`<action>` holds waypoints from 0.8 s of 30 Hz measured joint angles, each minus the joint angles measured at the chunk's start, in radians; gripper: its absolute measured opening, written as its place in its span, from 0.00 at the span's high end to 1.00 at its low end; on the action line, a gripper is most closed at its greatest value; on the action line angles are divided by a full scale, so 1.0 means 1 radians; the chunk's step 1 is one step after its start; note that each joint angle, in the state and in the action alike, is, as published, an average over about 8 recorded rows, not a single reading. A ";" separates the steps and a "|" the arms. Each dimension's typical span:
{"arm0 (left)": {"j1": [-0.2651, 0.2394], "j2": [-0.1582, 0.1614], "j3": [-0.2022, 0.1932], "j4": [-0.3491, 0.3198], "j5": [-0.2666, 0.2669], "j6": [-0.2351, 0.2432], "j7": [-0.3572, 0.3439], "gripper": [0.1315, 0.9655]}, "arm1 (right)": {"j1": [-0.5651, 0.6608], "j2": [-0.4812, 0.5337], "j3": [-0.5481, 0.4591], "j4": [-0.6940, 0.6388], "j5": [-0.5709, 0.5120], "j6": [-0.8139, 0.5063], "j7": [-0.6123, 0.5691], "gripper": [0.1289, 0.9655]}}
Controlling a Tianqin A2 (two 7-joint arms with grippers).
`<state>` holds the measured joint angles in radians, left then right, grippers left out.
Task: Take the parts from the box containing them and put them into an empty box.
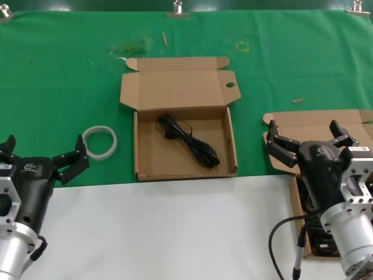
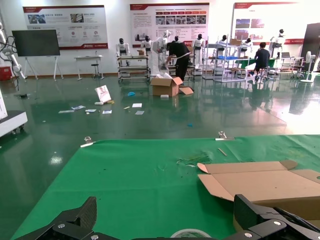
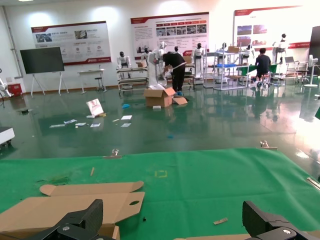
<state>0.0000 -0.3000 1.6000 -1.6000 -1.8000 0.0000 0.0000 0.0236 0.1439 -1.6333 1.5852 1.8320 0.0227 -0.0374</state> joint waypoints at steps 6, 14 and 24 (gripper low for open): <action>0.000 0.000 0.000 0.000 0.000 0.000 0.000 0.00 | 0.000 0.000 0.000 0.000 0.000 0.000 0.000 0.00; 0.000 0.000 0.000 0.000 0.000 0.000 0.000 0.00 | 0.000 0.000 0.000 0.000 0.000 0.000 0.000 0.00; 0.000 0.000 0.000 0.000 0.000 0.000 0.000 0.00 | 0.000 0.000 0.000 0.000 0.000 0.000 0.000 0.00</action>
<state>0.0000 -0.3000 1.6000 -1.6000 -1.8000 0.0000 -0.0001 0.0236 0.1439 -1.6333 1.5852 1.8320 0.0227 -0.0374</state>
